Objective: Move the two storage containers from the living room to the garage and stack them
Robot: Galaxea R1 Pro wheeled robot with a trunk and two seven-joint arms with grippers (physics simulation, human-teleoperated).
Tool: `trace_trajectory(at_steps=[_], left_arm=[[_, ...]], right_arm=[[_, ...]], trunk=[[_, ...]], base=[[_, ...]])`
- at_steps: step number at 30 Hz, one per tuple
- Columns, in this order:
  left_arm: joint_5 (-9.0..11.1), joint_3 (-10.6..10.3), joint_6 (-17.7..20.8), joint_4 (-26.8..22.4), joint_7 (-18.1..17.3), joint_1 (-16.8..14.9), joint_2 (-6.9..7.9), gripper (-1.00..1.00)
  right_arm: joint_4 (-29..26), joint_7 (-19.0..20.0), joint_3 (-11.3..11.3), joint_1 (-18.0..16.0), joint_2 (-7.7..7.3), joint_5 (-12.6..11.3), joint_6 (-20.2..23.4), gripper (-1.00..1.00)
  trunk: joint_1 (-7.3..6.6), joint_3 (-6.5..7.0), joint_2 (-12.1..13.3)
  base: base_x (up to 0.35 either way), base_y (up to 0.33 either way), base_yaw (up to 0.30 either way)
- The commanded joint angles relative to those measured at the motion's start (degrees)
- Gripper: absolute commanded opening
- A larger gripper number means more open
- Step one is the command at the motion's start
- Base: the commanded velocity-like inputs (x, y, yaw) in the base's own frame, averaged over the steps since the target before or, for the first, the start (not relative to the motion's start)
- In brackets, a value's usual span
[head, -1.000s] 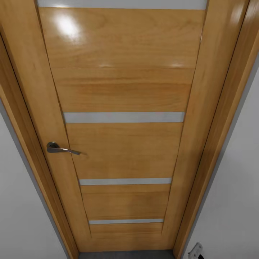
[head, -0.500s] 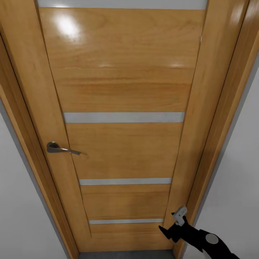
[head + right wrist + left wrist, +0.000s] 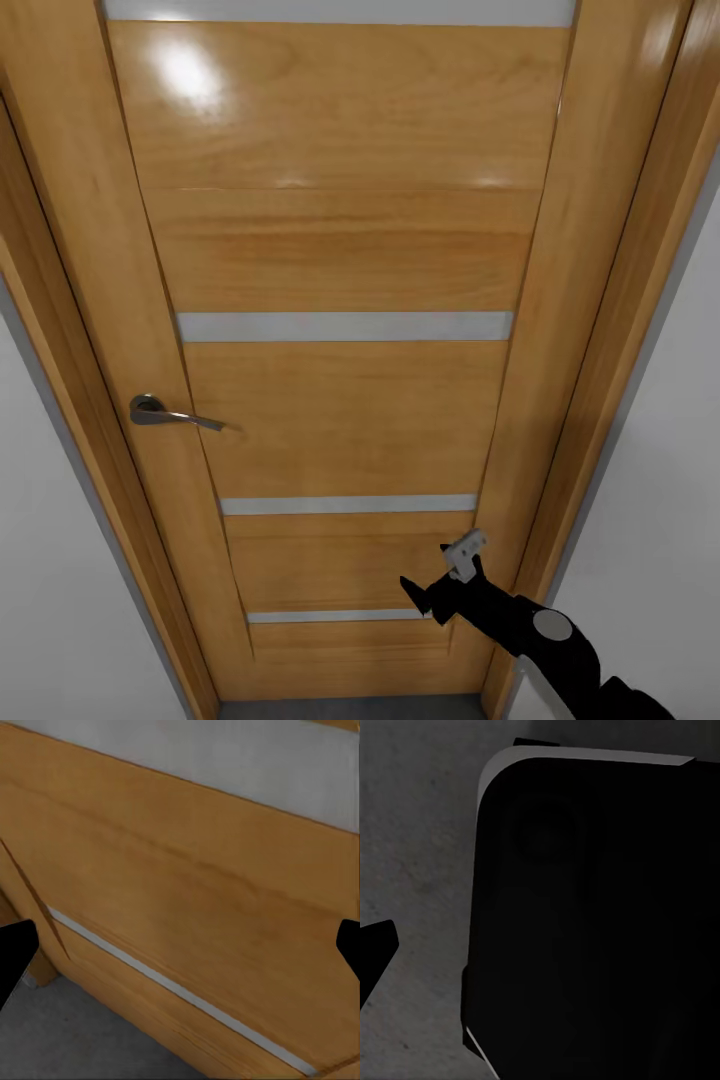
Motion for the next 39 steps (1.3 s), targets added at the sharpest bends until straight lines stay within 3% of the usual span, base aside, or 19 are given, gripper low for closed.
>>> trace_trajectory(at_steps=[1,9,15,16,17,20,21,24,26,27,29,32,36,39], left_arm=[[0.5,0.0,-0.1,0.0,0.0,0.0,0.00,1.00],[0.5,0.0,-0.1,0.0,0.0,0.0,-0.03,1.00],[0.5,0.0,-0.1,0.0,0.0,0.0,-0.03,1.00],[0.5,0.0,-0.1,0.0,0.0,0.0,-0.03,1.00],[0.5,0.0,-0.1,0.0,0.0,0.0,-0.03,1.00],[0.5,0.0,-0.1,0.0,0.0,0.0,-0.03,1.00],[0.5,0.0,-0.1,0.0,0.0,0.0,-0.03,1.00],[0.5,0.0,-0.1,0.0,0.0,0.0,-0.03,1.00],[0.5,0.0,-0.1,0.0,0.0,0.0,-0.03,1.00],[0.5,0.0,-0.1,0.0,0.0,0.0,-0.03,1.00],[0.5,0.0,-0.1,0.0,0.0,0.0,-0.03,1.00],[0.4,0.0,-0.1,0.0,0.0,0.0,-0.03,1.00],[0.5,0.0,-0.1,0.0,0.0,0.0,-0.04,1.00],[0.5,0.0,-0.1,0.0,0.0,0.0,-0.03,1.00]], right_arm=[[-0.3,-0.6,0.0,-0.8,0.63,-0.3,0.6,1.00],[-0.7,-4.1,0.1,-5.5,7.07,0.2,5.2,1.00],[-0.8,-8.1,0.2,-8.3,10.44,0.5,6.1,1.00],[-0.8,-8.7,0.3,-9.0,12.54,1.3,6.2,1.00],[-0.8,-9.0,0.3,-9.2,13.61,2.4,6.2,1.00],[-0.7,-9.8,0.4,-9.3,17.77,7.8,7.1,1.00],[-0.7,-10.1,0.5,-9.4,23.33,13.7,8.9,1.00],[-0.5,-10.4,0.5,-9.4,27.11,17.8,9.5,1.00],[-0.1,-10.4,0.5,-9.4,27.11,19.3,9.5,1.00],[1.0,-10.6,0.5,-9.4,27.11,22.0,9.4,1.00],[3.5,-10.6,0.6,-10.9,27.11,23.1,9.1,1.00],[13.4,-10.7,0.5,-17.3,27.11,23.3,8.2,1.00],[19.8,-11.4,0.5,-21.1,27.11,23.4,6.5,1.00],[24.6,-14.2,0.5,-23.5,27.11,23.4,5.1,1.00]], trunk=[[0.00,-0.06,0.0],[0.00,-0.06,0.0],[0.00,-0.06,0.0],[0.00,-0.06,0.0],[0.00,-0.06,0.0],[0.00,-0.06,0.0],[0.00,-0.06,0.0],[0.00,-0.06,0.0],[0.00,-0.06,0.0],[0.00,-0.06,0.0],[0.00,-0.06,0.0],[0.00,-0.06,0.0],[0.00,-0.06,0.0],[0.00,-0.06,0.0]], base=[[0.000,0.000,0.000],[0.000,0.000,0.000],[0.000,0.000,0.000],[0.000,0.000,0.000],[0.000,0.000,0.000],[0.000,0.000,0.000],[0.000,0.000,0.000],[0.000,0.000,0.000],[0.000,0.000,0.000],[0.000,0.000,0.000],[0.000,0.000,0.000],[0.000,0.000,0.000],[0.000,0.000,0.000],[0.000,0.000,0.000]])
